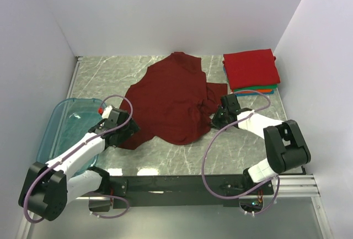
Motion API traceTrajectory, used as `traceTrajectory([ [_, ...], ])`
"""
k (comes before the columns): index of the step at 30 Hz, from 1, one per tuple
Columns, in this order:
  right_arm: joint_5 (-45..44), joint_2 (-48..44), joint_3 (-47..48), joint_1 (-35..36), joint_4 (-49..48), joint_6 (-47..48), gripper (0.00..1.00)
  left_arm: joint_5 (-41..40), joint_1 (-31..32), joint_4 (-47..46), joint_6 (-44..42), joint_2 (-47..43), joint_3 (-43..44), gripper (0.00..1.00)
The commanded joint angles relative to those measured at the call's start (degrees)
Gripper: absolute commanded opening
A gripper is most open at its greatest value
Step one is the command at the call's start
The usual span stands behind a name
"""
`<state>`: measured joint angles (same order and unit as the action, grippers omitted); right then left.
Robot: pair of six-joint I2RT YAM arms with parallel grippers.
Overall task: Fold and stack the t-shirts
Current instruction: Flatten the tshirt out
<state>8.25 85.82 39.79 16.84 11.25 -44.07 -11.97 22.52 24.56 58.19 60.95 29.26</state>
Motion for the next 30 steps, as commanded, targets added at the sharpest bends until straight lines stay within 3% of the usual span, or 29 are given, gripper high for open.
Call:
traceTrajectory([
  [1,-4.82,-5.65,-0.94,-0.32,4.04,1.18,0.19,-1.3,0.24,-1.97,-0.19,0.4,-0.07,0.99],
  [7,-10.88,-13.74,-3.58,-0.23,14.14,3.73,0.02,-0.08,0.24,-4.87,-1.07,3.29,0.01,0.99],
  [14,-13.61,-25.78,-6.12,0.12,34.06,2.16,0.05,0.1,0.24,-4.87,-2.03,4.0,0.71,0.99],
  [22,-13.27,-37.38,-4.54,5.22,53.33,-7.6,0.06,-0.34,0.33,-3.2,-1.42,2.86,1.5,1.0],
  [30,-5.11,-43.11,-9.38,14.17,57.74,-19.27,0.08,-2.35,0.33,0.4,-1.24,4.09,4.05,0.99],
])
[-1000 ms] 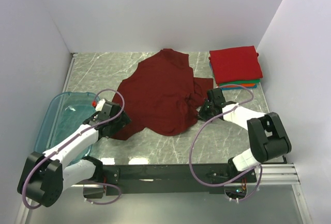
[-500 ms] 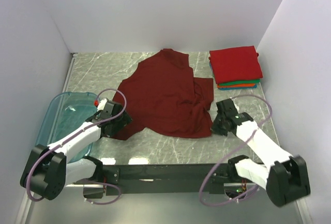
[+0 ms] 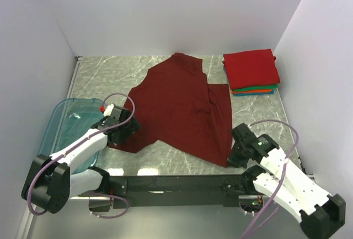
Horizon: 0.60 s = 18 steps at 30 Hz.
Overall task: Fold and stack the t-shirts
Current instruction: Flatten the tshirt out
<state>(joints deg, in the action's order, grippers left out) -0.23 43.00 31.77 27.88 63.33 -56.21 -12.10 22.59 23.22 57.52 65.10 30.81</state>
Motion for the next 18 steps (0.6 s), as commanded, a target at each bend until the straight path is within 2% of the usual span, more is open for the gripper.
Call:
traceTrajectory([
  [1,3.92,-0.2,-1.97,6.63,6.19,-8.47,0.08,-2.4,0.26,1.91,-0.56,-0.15,2.5,0.99],
  [4,3.84,0.32,-2.15,11.48,7.77,-12.69,0.09,-2.23,0.17,2.7,0.05,-0.41,2.42,0.99],
  [11,-2.32,6.37,-0.4,11.58,2.06,-11.13,0.12,-2.49,0.18,2.79,0.32,-1.47,1.89,0.99],
  [17,-3.46,5.44,1.63,11.58,4.08,-11.03,0.27,-1.61,0.18,1.83,-0.39,-0.06,4.26,0.99],
  [18,-3.46,4.82,1.89,11.58,4.43,-11.21,0.39,-1.61,0.26,1.65,-0.47,0.37,5.13,1.0],
])
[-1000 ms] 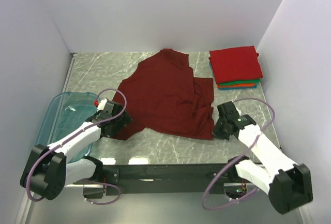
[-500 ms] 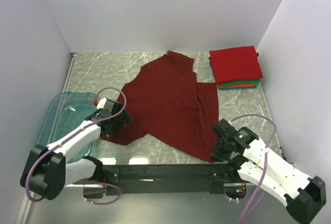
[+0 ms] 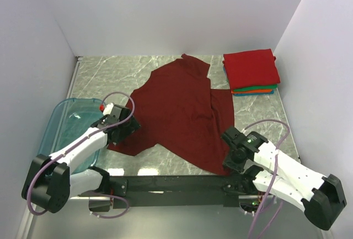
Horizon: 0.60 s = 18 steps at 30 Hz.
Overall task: Fold and stack the t-shirts
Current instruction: Flatten the tshirt out
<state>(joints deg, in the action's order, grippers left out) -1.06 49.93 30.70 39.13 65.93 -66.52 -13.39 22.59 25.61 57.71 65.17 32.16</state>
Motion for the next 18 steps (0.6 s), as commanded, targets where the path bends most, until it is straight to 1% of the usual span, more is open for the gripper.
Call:
traceTrajectory([
  [1,-2.81,-2.82,3.57,0.33,2.62,-0.98,0.45,-0.24,0.26,-0.82,-0.85,0.57,4.31,0.99],
  [2,-3.16,-4.13,4.1,0.33,2.88,-1.15,0.5,-0.15,0.26,-1.08,-1.02,0.84,4.83,0.99],
  [3,-3.33,-4.75,5.15,0.33,3.32,-1.24,0.62,-0.15,0.26,-1.26,-1.2,1.36,5.8,1.0],
  [6,-4.65,-7.21,6.91,0.33,2.89,-0.36,0.78,-0.32,0.26,-1.52,-1.81,2.68,8.08,0.99],
  [10,-8.34,-8.97,10.07,0.24,-1.14,2.53,0.82,0.46,0.26,-3.19,-2.69,4.61,10.99,1.0],
  [14,-11.76,-7.49,12.45,0.24,-5.81,7.18,0.84,3.18,0.26,-5.65,-4.45,8.3,14.68,1.0],
  [18,-19.4,-4.94,15.17,0.15,-7.91,7.11,0.9,5.04,0.35,-6.97,-6.38,13.74,20.73,1.0],
])
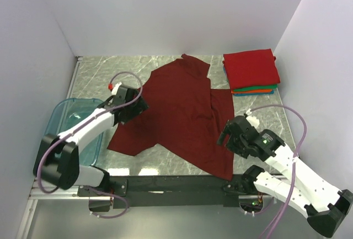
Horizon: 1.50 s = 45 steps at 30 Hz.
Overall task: Fold and stack the t-shirts
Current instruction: Flatten the tshirt out
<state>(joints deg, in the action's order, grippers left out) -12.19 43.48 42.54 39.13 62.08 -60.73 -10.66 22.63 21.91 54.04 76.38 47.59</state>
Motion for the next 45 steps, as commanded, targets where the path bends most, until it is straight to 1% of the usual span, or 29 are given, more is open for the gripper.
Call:
traceTrajectory([
  [1,-10.99,2.3,3.51,-0.11,-5.38,1.58,0.92,2.39,0.31,-3.54,-3.06,3.5,6.53,0.99],
  [2,-11.19,2.57,3.51,-0.37,-7.05,2.19,0.93,2.65,0.39,-3.98,-3.5,4.3,7.5,0.99],
  [3,-10.93,2.92,3.25,-0.9,-10.89,3.06,0.93,3.18,0.48,-4.33,-4.46,6.13,9.34,1.0],
  [4,-9.02,3.97,3.16,-1.6,-13.11,4.73,0.93,3.79,0.48,-4.77,-5.34,7.19,10.4,1.0],
  [5,-7.87,4.76,3.16,-4.04,-15.13,8.14,0.94,5.37,0.48,-5.38,-6.39,9.38,12.5,0.99],
  [6,-6.64,5.81,3.85,-5.72,-17.85,9.48,0.94,5.82,0.48,-5.39,-8.32,10.62,13.92,0.99],
  [7,-3.93,7.91,4.3,-7.3,-19.44,12.01,0.94,6.08,0.48,-5.21,-9.56,11.94,15.41,1.0],
  [8,-1.38,9.06,4.65,-9.58,-21.2,13.26,0.94,5.65,0.48,-4.43,-11.05,13.43,17.34,0.99],
  [9,1.0,10.03,5.09,-13.52,-25.57,14.49,0.94,3.73,0.48,-0.68,-12.89,16.49,22.4,0.99],
  [11,4.87,12.76,5.35,-16.27,-30.07,16.69,0.94,0.91,0.48,2.95,-14.57,19.41,27.62,0.99],
  [12,4.98,13.55,5.7,-17.15,-33.66,17.04,0.94,1.33,0.4,3.66,-16.49,21.51,31.12,0.99],
  [17,3.48,21.72,10.01,-20.14,-37.73,20.03,0.95,6.87,0.31,3.23,-18.88,26.8,37.48,0.99],
  [19,6.89,24.87,11.15,-22.24,-41.42,21.52,0.95,8.62,0.13,2.79,-18.97,29.87,39.41,0.99],
  [22,11.38,29.53,13.17,-24.36,-44.07,23.37,0.95,10.12,-0.04,3.75,-19.85,34.96,43.62,0.99],
  [23,11.83,30.77,13.87,-24.54,-44.33,23.81,0.95,10.21,-0.13,4.01,-20.2,37.68,46.16,0.99],
  [27,14.03,35.26,15.55,-25.68,-46.43,25.75,0.95,11.53,-0.31,5.77,-22.04,43.92,51.97,0.99],
  [31,15.96,39.56,16.34,-27.18,-47.05,27.15,0.95,14.95,-1.18,6.3,-21.88,48.59,54.53,0.99],
  [39,20.44,43.7,17.57,-28.85,-47.14,28.65,0.95,19.18,-4.0,4.63,-20.03,52.73,51.46,0.99],
  [45,20.1,43.88,17.22,-28.76,-47.14,29.44,0.95,13.39,-4.26,7.88,-19.77,54.23,51.29,0.99],
])
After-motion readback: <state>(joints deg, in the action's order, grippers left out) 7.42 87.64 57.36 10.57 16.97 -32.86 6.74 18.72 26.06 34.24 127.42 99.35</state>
